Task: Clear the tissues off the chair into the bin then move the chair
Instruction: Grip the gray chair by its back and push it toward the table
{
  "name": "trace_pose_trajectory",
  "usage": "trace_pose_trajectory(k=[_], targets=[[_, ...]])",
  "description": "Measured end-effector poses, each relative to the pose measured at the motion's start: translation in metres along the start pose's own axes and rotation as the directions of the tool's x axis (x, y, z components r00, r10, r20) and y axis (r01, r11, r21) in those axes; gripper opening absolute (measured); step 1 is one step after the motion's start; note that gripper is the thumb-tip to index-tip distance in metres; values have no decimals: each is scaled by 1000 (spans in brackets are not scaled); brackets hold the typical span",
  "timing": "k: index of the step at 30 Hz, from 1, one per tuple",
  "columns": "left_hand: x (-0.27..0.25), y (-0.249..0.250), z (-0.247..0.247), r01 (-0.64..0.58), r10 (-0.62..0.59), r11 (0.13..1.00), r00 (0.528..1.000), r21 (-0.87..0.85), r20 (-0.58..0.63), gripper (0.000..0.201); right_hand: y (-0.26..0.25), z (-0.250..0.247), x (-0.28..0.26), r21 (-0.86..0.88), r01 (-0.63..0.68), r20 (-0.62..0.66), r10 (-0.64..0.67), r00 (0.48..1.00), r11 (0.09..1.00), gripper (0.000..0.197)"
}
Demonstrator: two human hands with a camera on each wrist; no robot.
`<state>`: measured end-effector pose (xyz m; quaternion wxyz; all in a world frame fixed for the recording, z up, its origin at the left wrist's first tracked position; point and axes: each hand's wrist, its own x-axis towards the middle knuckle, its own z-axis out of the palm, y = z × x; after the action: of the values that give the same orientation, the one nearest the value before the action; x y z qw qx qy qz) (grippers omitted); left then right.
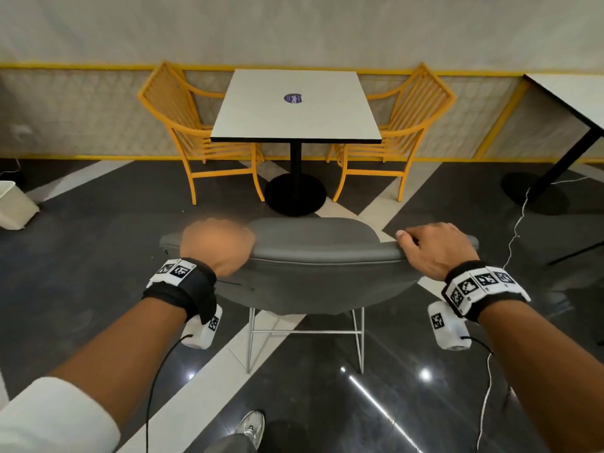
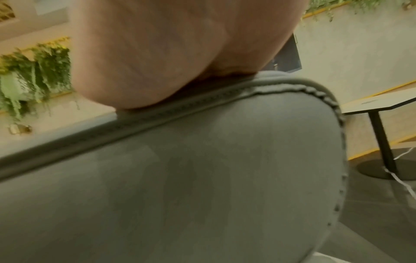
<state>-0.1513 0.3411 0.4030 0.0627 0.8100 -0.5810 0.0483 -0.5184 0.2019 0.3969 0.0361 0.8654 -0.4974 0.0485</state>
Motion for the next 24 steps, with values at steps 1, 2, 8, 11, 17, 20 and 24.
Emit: trace_pose_trajectory(k=[1, 2, 8, 11, 17, 20, 24], targets=[[-4, -2, 2, -10, 10, 1000, 1000, 8, -18, 49, 3, 0, -2, 2, -4, -26, 4, 1000, 1000, 57], [-7, -4, 3, -15, 15, 1000, 999, 17, -34, 50, 5, 1, -2, -17, -9, -53, 8, 999, 1000, 55], [-4, -4, 12, 17, -16, 999, 999, 30, -49, 43, 6, 11, 5, -99, -77, -99, 67, 993, 992, 50], [1, -5, 14, 34, -32, 999, 998, 28, -60, 40, 5, 8, 9, -75, -109, -71, 104, 992, 991, 46], [13, -8, 20, 30, -28, 999, 997, 22, -78, 35, 4, 7, 19, -43, -144, -44, 143, 989, 989, 42], [21, -12, 24, 24, -21, 999, 995, 23, -95, 36, 5, 9, 27, -35, -137, -48, 135, 990, 990, 42], [37, -14, 27, 42, -41, 999, 994, 12, -101, 38, 7, 10, 45, -21, -135, -46, 133, 990, 991, 44]])
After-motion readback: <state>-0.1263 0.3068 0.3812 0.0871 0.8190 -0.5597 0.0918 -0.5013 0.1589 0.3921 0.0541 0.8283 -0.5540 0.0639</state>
